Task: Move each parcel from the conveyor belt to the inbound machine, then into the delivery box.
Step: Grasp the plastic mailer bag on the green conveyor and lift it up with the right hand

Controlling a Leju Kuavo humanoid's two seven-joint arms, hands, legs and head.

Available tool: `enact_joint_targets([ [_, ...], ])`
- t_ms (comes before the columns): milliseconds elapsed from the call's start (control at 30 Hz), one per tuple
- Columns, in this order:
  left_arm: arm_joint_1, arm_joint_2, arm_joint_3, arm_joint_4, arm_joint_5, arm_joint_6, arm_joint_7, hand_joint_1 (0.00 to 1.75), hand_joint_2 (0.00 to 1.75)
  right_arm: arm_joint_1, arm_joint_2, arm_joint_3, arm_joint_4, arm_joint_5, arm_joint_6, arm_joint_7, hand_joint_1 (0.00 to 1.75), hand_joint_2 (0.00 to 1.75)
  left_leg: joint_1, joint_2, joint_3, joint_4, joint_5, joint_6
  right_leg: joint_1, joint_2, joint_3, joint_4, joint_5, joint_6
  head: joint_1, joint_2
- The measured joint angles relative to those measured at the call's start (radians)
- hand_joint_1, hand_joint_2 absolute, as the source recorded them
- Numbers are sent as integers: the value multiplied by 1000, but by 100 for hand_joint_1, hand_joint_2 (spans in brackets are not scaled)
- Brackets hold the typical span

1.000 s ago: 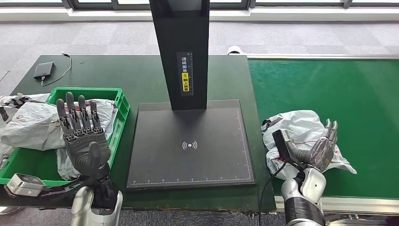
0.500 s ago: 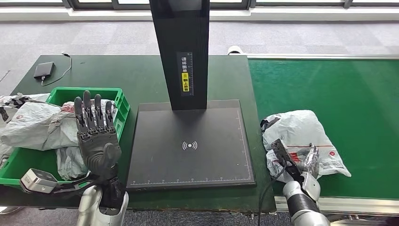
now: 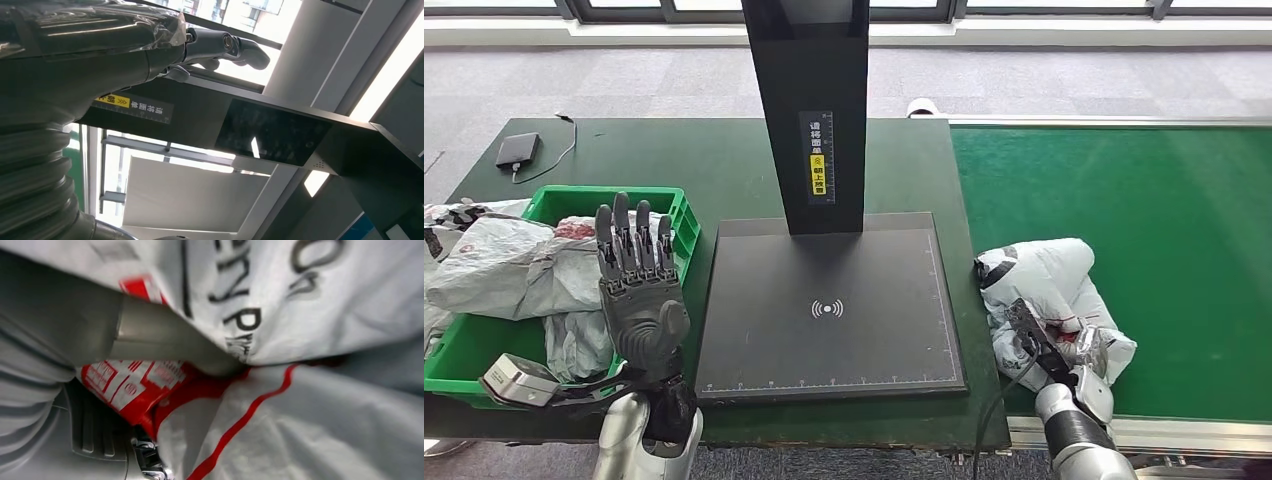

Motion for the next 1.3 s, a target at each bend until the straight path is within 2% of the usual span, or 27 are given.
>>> enact_joint_targets([
  [367, 0, 0, -2, 0, 0, 11, 0, 0, 175, 1, -2, 0, 0, 11, -87, -12, 175, 175, 0, 0, 0, 0, 0, 0, 0, 0, 1, 0, 0, 0, 0, 0],
  [467, 3, 0, -2, -4, 0, 25, 0, 0, 175, 8, 7, 0, -10, 2, -221, -82, 175, 175, 0, -1, -1, 0, 0, 0, 0, 0, 1, 0, 0, 0, 0, 0],
  [567, 16, 0, -2, -13, 0, 34, 0, 0, 175, 33, 43, -1, -85, -35, -355, -214, 175, 175, 0, -1, -1, 0, 0, 0, 0, 0, 0, 0, 0, 0, 0, 0],
  [633, 21, 0, -2, -17, 0, 37, 0, 0, 175, 48, 64, -1, -138, -53, -377, -277, 175, 175, 0, -1, -1, 0, 0, 0, 0, 0, 0, 0, 0, 0, 0, 0],
  [767, 24, 0, -1, -18, 0, 37, 0, 0, 175, 58, 79, -3, -176, -64, -381, -317, 175, 175, 0, -1, -2, 0, 0, 0, 0, 0, 0, 0, 0, 0, 0, 0],
  [800, 25, 0, -1, -19, 0, 37, 0, 0, 175, 66, 94, -7, -210, -74, -382, -353, 175, 175, 0, -1, -2, 0, 0, 0, 0, 0, -1, 0, 0, 0, 0, 0],
  [900, 28, 1, 0, -19, -11, 41, 0, 0, 175, 115, 206, -27, -461, -144, -387, -534, 175, 175, 0, -2, -3, -1, 0, 0, 0, -2, -2, 0, -1, -1, 0, 0],
  [967, 28, 2, 2, -21, -20, 45, 0, 0, 175, 140, 251, -32, -578, -197, -387, -584, 175, 175, 0, -3, -3, -1, 0, 0, 0, -2, -2, 1, -1, -1, 0, 0],
  [1033, 29, 2, 4, -27, -32, 51, 0, 0, 175, 170, 269, -17, -655, -245, -387, -586, 175, 175, 0, -3, -3, -1, 0, 0, 0, -2, -2, 1, -1, -1, 0, 0],
  [1200, 31, 2, 10, -40, -48, 65, 0, 0, 175, 221, 288, 125, -862, -272, -387, -498, 175, 175, -1, -2, -4, -1, 0, 0, -1, -1, -4, 1, -1, -1, 0, 0],
  [1300, 32, 2, 11, -43, -49, 69, 0, 0, 175, 227, 288, 198, -956, -301, -387, -504, 175, 175, -1, -1, -3, -1, 0, 0, -1, -1, -3, 1, -1, -1, 0, 0],
])
